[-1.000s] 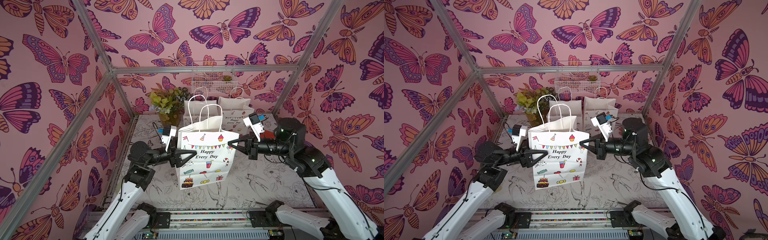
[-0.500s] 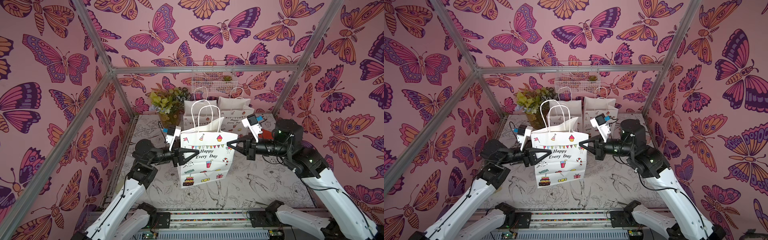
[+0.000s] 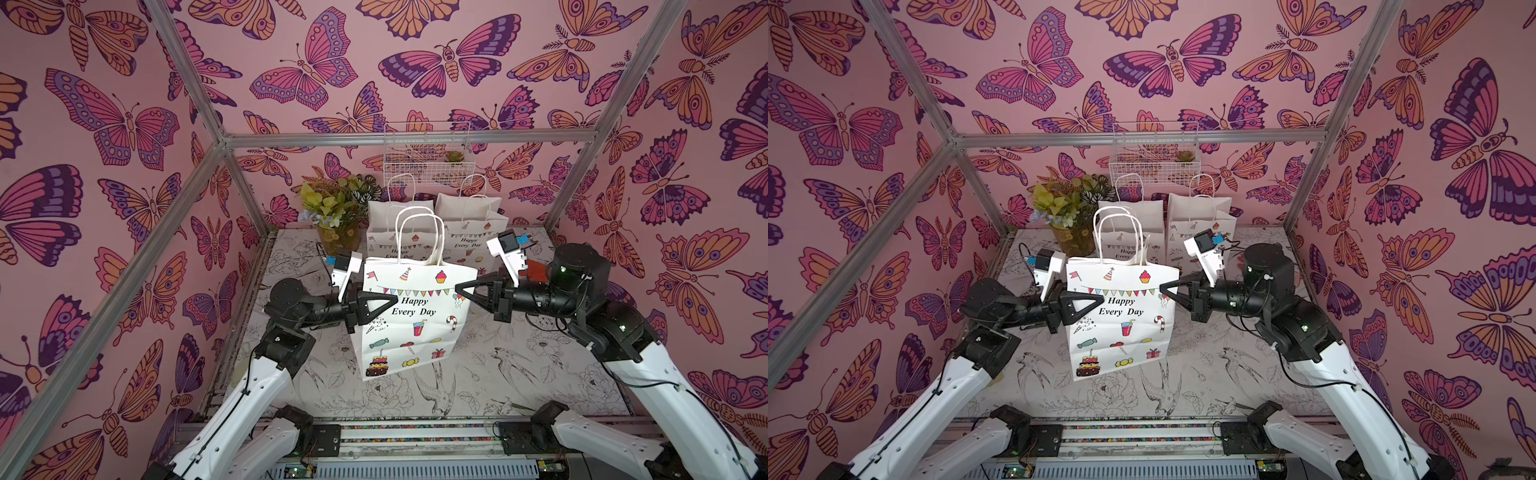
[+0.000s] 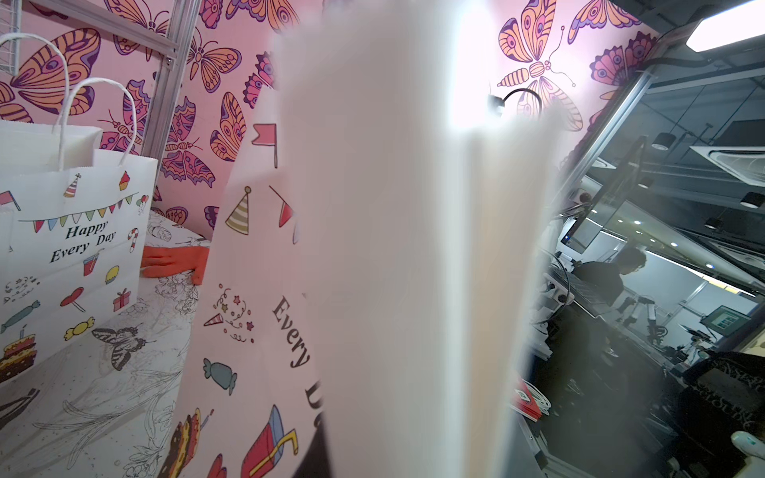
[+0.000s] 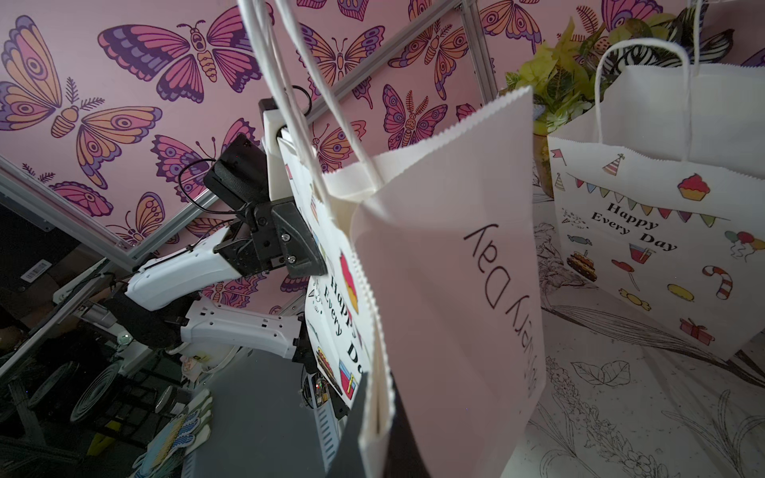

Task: Put away the paper bag
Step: Press the paper bag.

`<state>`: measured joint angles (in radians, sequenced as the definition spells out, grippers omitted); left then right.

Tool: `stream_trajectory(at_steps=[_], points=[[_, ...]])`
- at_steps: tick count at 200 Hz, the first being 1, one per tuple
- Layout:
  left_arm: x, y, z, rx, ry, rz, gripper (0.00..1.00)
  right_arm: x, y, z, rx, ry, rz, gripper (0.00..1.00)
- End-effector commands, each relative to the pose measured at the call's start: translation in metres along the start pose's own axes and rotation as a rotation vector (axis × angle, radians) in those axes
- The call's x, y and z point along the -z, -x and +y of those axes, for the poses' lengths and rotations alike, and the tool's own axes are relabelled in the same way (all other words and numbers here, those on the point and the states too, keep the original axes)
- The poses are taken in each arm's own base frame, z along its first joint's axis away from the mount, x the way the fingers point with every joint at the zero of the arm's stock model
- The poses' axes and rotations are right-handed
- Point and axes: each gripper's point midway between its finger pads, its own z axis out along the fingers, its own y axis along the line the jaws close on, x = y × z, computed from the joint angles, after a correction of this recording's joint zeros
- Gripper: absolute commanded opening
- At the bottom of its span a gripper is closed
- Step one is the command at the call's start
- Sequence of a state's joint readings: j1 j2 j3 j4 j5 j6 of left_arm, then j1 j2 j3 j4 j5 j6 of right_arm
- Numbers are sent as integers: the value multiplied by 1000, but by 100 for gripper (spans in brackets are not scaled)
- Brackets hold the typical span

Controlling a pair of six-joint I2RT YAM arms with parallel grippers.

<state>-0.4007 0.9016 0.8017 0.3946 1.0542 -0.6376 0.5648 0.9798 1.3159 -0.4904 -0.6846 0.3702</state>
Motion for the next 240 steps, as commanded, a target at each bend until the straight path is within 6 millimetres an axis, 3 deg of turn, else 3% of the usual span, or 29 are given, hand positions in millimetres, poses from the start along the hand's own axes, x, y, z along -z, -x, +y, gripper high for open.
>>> stream_trajectory(at_steps=[1, 28, 53, 85, 108, 112, 114, 121, 156, 184, 240], points=[[-6, 7, -1, -2, -31, -3, 9, 3, 8, 12, 43, 42, -43, 27], [-12, 21, 5, 53, -56, 22, 6, 16, 6, 0, 99, -66, -96, 77], [-6, 48, 2, 82, -72, 24, 6, 39, -1, -17, 145, -230, -122, 100], [-1, 82, -5, 127, -140, 18, 6, 73, -18, -32, 203, -405, -130, 99], [-3, 87, -1, 175, -193, 58, 7, 81, -32, -38, 215, -439, -132, 99], [-3, 90, -3, 172, -201, 55, 7, 80, -34, -41, 210, -447, -123, 99], [-5, 88, 8, 204, -198, 56, 7, 78, -35, -43, 205, -450, -118, 99], [-6, 91, 14, 229, -210, 49, 7, 71, -39, -50, 187, -453, -90, 99], [-9, 108, 22, 289, -252, 44, 10, 24, -53, -68, 60, -314, 29, 99], [-11, 116, 19, 298, -257, 68, 10, 5, -43, -52, 4, -127, -37, 99], [-10, 124, 7, 313, -268, 68, 11, -11, -38, -45, -28, 4, -53, 99]])
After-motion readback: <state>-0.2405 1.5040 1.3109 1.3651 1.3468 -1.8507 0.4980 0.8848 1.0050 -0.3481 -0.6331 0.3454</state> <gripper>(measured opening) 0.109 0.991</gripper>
